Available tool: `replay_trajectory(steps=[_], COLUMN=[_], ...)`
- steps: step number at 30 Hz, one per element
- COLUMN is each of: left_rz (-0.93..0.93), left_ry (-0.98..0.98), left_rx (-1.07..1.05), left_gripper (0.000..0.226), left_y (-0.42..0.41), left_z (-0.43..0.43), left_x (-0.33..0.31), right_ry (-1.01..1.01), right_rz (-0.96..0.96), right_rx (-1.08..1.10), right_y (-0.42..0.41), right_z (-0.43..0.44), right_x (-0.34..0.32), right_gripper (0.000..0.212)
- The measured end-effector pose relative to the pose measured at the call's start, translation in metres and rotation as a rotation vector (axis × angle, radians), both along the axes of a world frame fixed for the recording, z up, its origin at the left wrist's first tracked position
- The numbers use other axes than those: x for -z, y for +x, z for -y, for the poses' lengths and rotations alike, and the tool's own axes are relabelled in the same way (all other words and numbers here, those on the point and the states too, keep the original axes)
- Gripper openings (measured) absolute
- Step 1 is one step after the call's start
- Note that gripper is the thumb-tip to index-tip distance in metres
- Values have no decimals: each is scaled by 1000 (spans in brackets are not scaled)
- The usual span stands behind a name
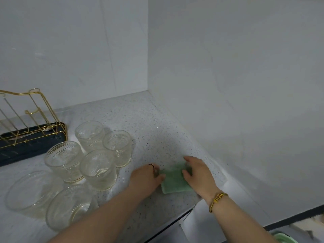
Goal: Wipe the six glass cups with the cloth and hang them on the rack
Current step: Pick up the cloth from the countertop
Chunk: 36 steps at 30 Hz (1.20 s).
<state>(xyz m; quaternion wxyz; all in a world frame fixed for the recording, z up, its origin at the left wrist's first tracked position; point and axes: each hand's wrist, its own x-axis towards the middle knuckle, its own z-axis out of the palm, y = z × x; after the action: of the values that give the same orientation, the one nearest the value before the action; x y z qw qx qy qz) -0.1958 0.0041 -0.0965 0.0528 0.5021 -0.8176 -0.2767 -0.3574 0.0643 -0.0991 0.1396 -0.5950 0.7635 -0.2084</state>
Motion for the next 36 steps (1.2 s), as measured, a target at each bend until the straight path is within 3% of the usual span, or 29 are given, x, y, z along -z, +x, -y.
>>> replay_trajectory(steps=[3,6,8,11,15,18,24,27,32,36], left_rz=[72,56,18,-47,-103,-139,-330,-433,-619,-768], left_ry=[-74,-103,-78,-50,-33,24,-22,-89,-186,-283], left_rx=[60,111,92,92,92,85,-33,-65,-233,-533], left_gripper=[43,37,35,34,35,39,29,35,27,35], left_y=[6,12,14,16,21,31,71,95,149,187], left_z=[-1,-1,0,-2,-8,-10,-20,-22,-32,-45], left_x=[2,5,6,2,-4,-16,-50,-66,-80,-69], right_ry=[26,192,232,177,142,12,113,98,-18,-38], right_rz=[-125,-252,-369,-368,-384,-238,-32,135,838,1254], right_rx=[-201,-417,-454,-439,-400,-249,-45,38,283,291], right_y=[5,12,11,16,27,32,34,31,46,77], right_z=[-2,-8,-9,-4,0,4,11,15,13,3], right_x=[1,1,7,10,8,-2,-9,-12,-22,-16], right_gripper=[65,85,70,51,44,41,24,16,24,32])
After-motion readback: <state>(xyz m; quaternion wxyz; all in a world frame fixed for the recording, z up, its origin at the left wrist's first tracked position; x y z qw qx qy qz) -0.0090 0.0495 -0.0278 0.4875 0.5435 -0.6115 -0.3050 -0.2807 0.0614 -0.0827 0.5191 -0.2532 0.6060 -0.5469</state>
